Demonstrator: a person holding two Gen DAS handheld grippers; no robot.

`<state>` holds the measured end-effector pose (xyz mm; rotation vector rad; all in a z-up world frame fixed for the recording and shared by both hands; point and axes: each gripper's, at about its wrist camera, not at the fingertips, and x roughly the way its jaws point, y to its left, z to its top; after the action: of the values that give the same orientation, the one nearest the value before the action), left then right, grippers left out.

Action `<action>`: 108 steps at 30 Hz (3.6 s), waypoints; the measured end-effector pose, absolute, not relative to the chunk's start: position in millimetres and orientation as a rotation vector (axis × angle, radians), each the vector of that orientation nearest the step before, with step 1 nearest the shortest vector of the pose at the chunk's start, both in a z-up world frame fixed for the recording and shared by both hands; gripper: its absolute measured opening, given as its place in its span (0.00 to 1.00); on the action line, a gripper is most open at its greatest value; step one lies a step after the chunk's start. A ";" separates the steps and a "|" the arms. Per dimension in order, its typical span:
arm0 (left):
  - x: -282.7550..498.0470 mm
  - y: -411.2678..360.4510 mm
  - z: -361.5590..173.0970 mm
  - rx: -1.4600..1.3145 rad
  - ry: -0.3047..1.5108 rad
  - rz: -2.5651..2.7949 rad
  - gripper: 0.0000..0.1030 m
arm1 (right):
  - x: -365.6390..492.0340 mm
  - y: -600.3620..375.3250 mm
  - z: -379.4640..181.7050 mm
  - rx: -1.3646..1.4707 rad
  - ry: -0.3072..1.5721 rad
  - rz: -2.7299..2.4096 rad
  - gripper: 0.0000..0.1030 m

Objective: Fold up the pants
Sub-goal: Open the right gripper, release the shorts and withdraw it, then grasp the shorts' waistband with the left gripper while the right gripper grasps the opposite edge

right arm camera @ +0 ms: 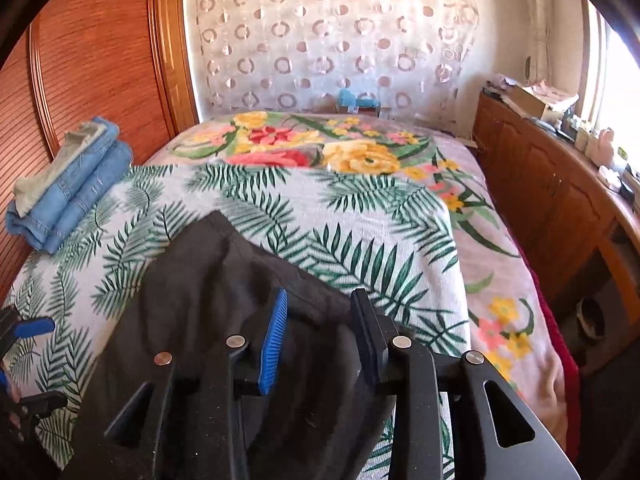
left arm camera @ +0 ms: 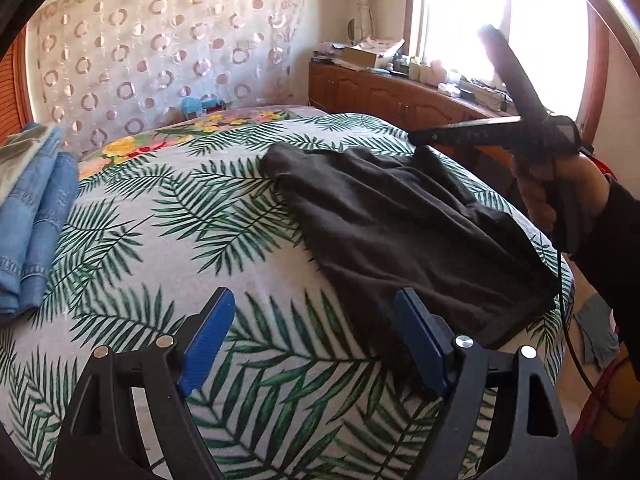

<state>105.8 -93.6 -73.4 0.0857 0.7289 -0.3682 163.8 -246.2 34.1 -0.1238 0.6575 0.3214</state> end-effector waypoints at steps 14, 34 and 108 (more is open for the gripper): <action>112.0 -109.5 -89.7 0.136 0.815 -0.381 0.81 | 186.7 -274.3 13.7 -0.096 0.772 0.239 0.33; 114.8 -112.6 -94.7 0.155 0.842 -0.376 0.81 | 184.5 -278.2 24.3 -0.167 0.694 0.184 0.02; 69.2 -125.1 -87.7 0.025 0.870 -0.556 0.19 | -20.1 -292.0 0.7 -0.033 0.654 0.288 0.59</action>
<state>69.2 -125.1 -87.7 0.0248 0.8696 -0.5564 -20.1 -292.0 0.7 -0.0326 0.6540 0.2880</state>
